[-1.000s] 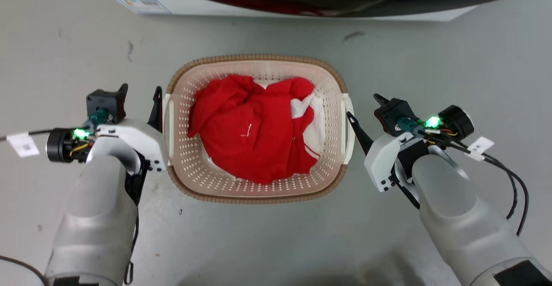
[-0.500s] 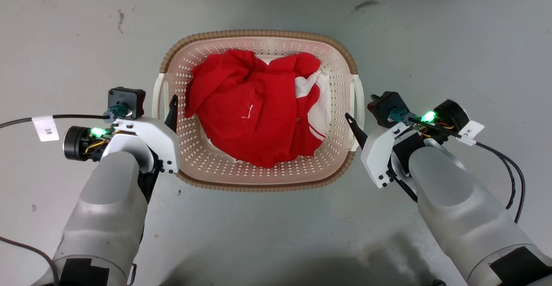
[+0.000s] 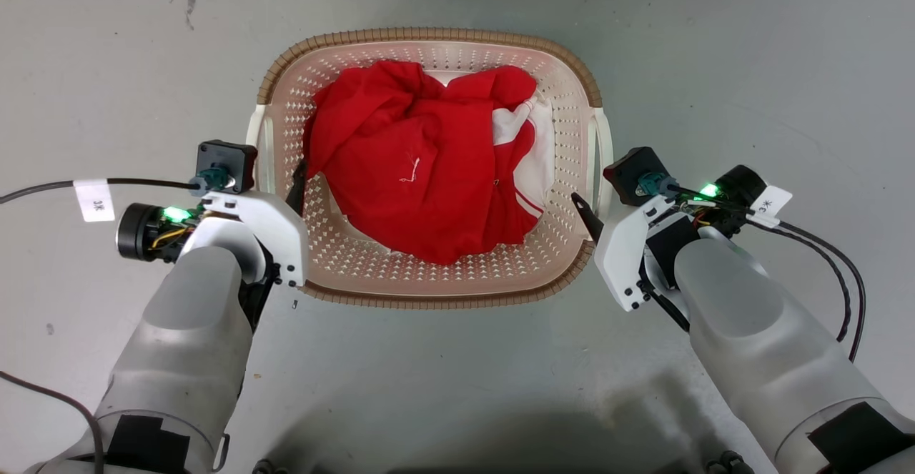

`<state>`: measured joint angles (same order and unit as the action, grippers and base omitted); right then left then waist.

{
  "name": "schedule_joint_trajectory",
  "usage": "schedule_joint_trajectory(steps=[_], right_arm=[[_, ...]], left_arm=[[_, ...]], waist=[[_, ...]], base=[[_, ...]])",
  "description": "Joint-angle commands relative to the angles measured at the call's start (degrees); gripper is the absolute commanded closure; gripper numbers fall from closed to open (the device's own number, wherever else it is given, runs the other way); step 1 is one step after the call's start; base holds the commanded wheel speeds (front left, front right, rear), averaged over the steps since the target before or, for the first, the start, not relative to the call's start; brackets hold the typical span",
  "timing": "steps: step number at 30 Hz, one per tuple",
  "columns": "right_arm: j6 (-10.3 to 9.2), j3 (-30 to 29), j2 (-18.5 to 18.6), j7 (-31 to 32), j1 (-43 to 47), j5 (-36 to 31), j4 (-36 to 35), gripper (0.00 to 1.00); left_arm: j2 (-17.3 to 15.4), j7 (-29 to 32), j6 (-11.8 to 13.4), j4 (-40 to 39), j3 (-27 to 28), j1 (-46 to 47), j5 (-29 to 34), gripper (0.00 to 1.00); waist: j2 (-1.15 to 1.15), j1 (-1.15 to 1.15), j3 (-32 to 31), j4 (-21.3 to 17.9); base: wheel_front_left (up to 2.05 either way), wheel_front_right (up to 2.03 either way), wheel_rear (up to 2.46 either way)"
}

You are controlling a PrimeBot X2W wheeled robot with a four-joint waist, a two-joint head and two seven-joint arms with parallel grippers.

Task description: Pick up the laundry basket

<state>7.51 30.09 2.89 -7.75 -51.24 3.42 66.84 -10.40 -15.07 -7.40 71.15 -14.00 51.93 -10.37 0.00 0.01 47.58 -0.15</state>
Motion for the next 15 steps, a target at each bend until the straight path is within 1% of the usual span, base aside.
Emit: schedule_joint_trajectory(steps=[1, 2, 8, 15], right_arm=[[-0.04, 0.27, -0.03, 0.42, -0.76, 0.69, 0.23, 0.89], [-0.04, 0.36, -0.02, 0.46, -0.87, 0.97, 0.31, 1.00], [-0.04, 0.83, -0.05, 0.29, -0.94, 1.47, 1.32, 1.00], [-0.04, 2.10, -0.02, 0.81, 0.73, 2.87, 1.78, 1.00]], left_arm=[[-0.12, -0.14, -0.01, 0.20, -0.67, 0.91, -0.46, 1.00], [0.11, 0.00, -0.02, 0.43, -1.35, 0.86, -0.46, 1.00], [0.02, -0.19, -0.01, 1.06, -3.12, 0.54, -1.97, 1.00], [0.32, -0.04, -0.02, 1.70, -4.50, -1.29, -3.99, 1.00]], waist=[[0.00, -0.01, 0.13, 0.03], [0.00, -0.01, 0.14, 0.03], [0.00, -0.01, -1.12, 0.22], [0.00, -0.01, -5.05, 0.22]], base=[[0.00, 0.00, 0.00], [0.00, 0.00, 0.00], [0.00, 0.00, 0.00], [0.00, 0.00, 0.00]])
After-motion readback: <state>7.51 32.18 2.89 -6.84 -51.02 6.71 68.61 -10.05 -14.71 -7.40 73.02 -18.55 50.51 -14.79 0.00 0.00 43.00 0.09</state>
